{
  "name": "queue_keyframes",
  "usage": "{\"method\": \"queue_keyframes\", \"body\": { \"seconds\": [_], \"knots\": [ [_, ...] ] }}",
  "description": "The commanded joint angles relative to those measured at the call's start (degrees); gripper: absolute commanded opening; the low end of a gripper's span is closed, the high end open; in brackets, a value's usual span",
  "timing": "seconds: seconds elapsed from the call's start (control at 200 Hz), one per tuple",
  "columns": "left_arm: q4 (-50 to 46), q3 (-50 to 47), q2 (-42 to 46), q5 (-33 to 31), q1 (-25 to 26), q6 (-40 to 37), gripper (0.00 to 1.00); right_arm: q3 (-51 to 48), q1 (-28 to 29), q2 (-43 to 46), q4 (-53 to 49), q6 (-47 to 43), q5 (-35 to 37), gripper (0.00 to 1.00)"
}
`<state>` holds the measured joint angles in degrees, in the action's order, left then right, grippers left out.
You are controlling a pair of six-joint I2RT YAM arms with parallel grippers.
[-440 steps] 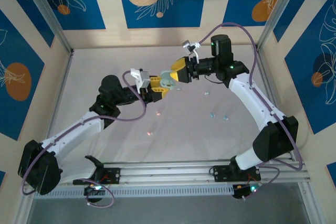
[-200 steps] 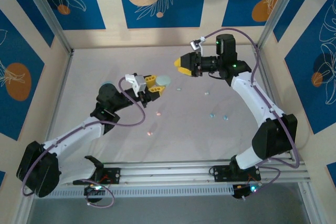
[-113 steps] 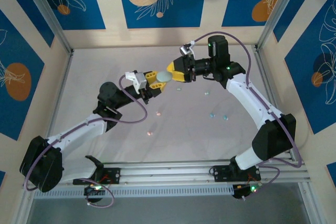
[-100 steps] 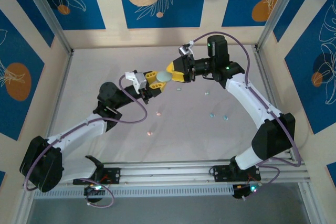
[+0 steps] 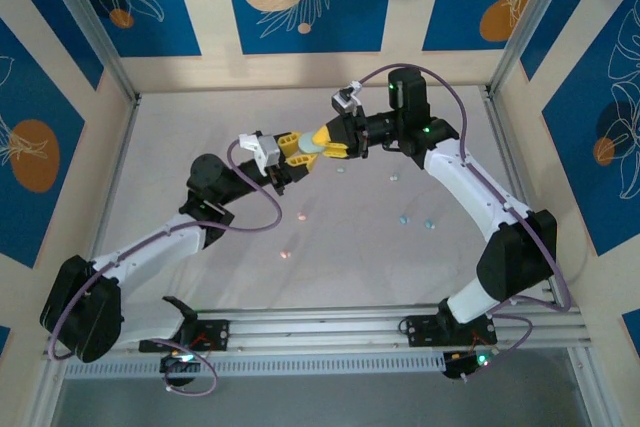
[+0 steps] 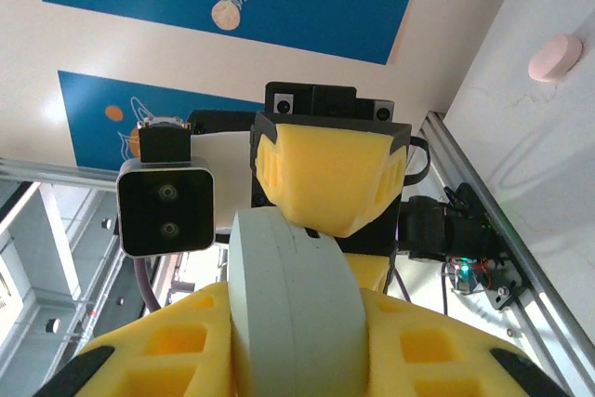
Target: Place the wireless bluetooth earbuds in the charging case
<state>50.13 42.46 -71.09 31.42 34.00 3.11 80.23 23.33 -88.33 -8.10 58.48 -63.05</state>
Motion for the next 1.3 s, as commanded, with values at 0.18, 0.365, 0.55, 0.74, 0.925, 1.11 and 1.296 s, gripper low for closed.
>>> {"method": "queue_keyframes", "body": {
  "seconds": [0.18,0.365,0.55,0.74,0.925,1.11,1.296],
  "knots": [
    [0.35,3.14,-1.53,1.45,0.31,2.16,0.44,-2.76,0.31,0.95,8.84,5.5,0.07,0.16],
    [1.2,3.78,-2.65,2.0,0.34,3.87,0.46,-4.58,-0.01,0.95,14.44,8.68,-0.1,0.16],
    [0.95,4.32,-3.28,2.51,0.31,4.29,0.43,-5.08,-0.12,1.1,15.37,9.02,-0.06,0.16],
    [0.76,4.48,-3.31,2.63,0.32,4.34,0.46,-5.39,-0.22,1.48,16.05,9.37,-0.06,0.17],
    [-0.29,4.3,-2.9,2.54,0.31,3.49,0.52,-5.69,-0.27,1.76,16.91,10.05,-0.06,0.17],
    [-0.64,4.01,-2.42,2.04,0.35,3.21,0.52,-6.26,-0.13,2.02,17.88,10.62,0.17,0.17],
    [-0.15,3.69,-2.11,1.62,0.32,3.13,0.46,-7.0,-0.18,2.02,17.94,10.96,0.61,0.17]
  ]
}}
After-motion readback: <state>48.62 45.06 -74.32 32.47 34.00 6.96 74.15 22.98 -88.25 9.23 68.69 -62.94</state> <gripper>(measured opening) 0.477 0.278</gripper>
